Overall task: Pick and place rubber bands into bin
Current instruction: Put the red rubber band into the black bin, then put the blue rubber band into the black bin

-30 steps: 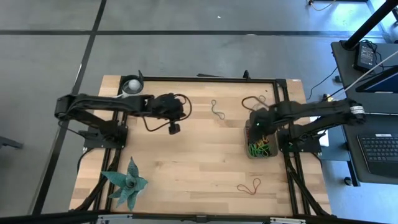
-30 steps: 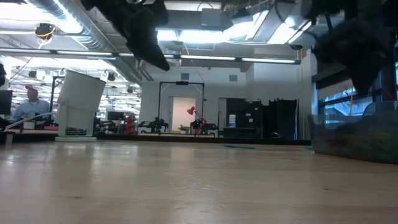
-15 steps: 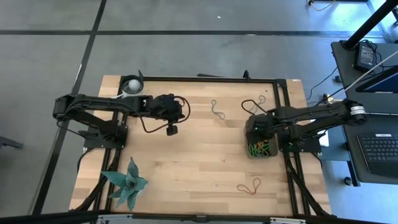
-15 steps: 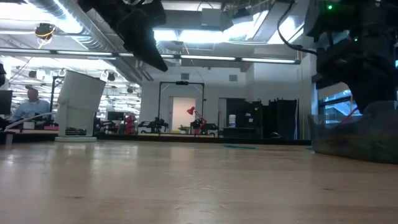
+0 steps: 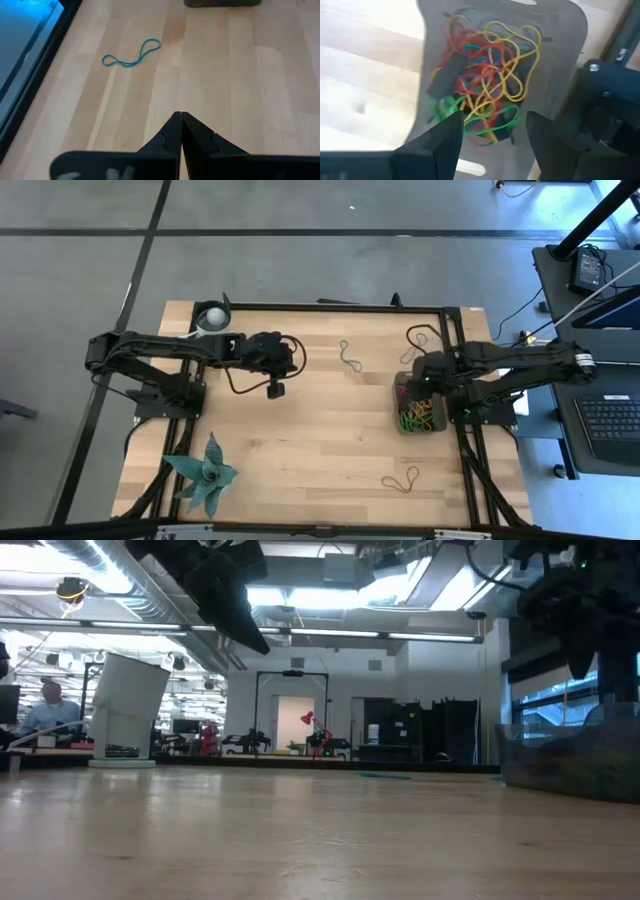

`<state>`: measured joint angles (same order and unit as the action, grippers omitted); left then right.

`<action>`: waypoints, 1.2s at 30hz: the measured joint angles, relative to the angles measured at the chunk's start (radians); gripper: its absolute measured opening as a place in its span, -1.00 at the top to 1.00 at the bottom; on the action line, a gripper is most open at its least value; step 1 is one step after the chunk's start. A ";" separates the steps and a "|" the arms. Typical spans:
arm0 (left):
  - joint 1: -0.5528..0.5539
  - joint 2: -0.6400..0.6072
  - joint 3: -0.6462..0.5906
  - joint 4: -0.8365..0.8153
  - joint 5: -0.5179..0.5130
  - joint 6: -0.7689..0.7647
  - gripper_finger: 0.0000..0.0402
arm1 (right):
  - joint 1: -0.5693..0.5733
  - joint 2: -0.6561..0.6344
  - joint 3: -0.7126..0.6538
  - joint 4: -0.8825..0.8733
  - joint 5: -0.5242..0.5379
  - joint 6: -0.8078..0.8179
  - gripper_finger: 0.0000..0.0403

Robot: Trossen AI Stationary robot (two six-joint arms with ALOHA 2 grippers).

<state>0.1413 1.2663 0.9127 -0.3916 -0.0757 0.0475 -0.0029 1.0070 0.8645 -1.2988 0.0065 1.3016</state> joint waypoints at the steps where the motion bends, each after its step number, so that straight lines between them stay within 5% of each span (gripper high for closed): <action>1: 0.000 0.000 0.000 0.000 0.000 0.000 0.98 | 0.000 -0.007 0.003 0.005 0.000 0.001 -0.10; 9: -0.003 0.000 0.000 0.000 0.001 -0.035 0.98 | 0.000 -0.033 0.004 0.079 0.006 -0.022 -0.07; 18: -0.010 0.000 0.000 0.000 0.018 -0.034 0.98 | 0.000 -0.033 0.004 0.071 0.133 -0.022 0.07; 24: -0.009 0.001 0.000 0.003 0.015 0.155 0.98 | -0.008 -0.033 0.003 0.138 0.255 -0.024 0.12; 28: -0.009 0.002 -0.001 0.076 0.014 0.212 0.98 | -0.098 -0.033 0.003 0.271 0.388 -0.168 0.12; 36: 0.005 0.002 -0.001 0.304 -0.167 0.274 0.98 | -0.422 -0.018 0.029 0.622 0.346 -0.575 0.12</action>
<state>0.1466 1.2678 0.9115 -0.0879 -0.2424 0.3214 -0.4249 0.9894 0.8930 -0.6772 0.3526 0.7267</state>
